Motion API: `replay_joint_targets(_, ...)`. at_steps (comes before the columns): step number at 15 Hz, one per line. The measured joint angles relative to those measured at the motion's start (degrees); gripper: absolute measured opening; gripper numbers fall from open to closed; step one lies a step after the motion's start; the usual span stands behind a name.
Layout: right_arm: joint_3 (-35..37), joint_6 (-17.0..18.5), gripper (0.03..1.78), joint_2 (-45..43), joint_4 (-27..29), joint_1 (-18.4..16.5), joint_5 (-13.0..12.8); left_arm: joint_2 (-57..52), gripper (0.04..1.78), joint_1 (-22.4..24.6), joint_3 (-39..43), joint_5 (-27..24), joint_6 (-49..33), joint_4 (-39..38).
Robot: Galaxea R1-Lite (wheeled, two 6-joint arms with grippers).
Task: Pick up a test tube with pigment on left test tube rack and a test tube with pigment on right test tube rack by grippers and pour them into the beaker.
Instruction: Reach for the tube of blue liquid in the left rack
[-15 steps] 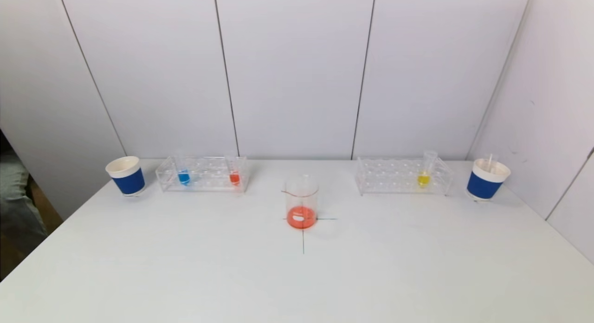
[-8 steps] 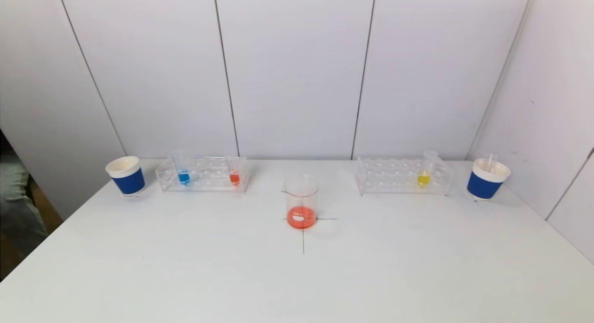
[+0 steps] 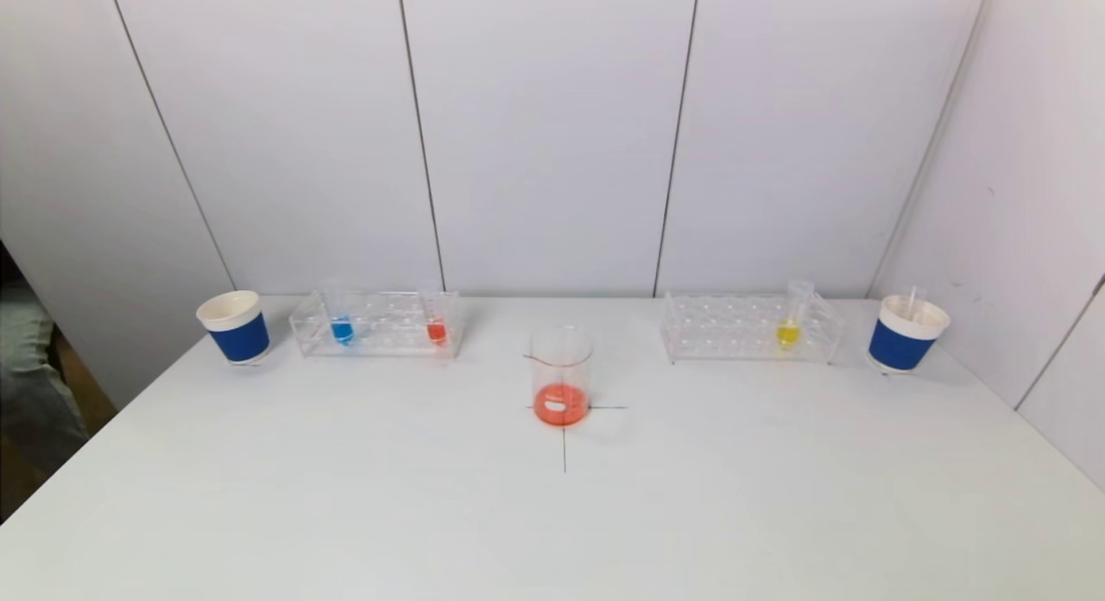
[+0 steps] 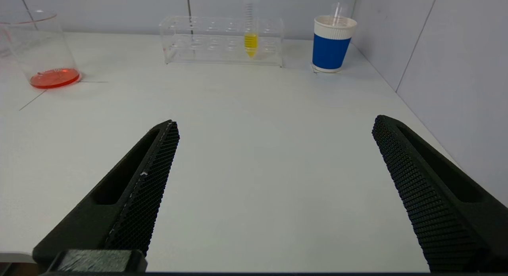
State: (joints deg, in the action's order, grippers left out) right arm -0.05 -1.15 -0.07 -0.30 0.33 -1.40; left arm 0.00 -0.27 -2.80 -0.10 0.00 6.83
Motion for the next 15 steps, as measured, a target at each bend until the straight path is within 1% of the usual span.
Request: replay_joint_targets(15,0.0,0.2,1.77,0.0,0.0,0.0,-0.2,0.0,1.76,0.0,0.0,0.1,0.0,0.0)
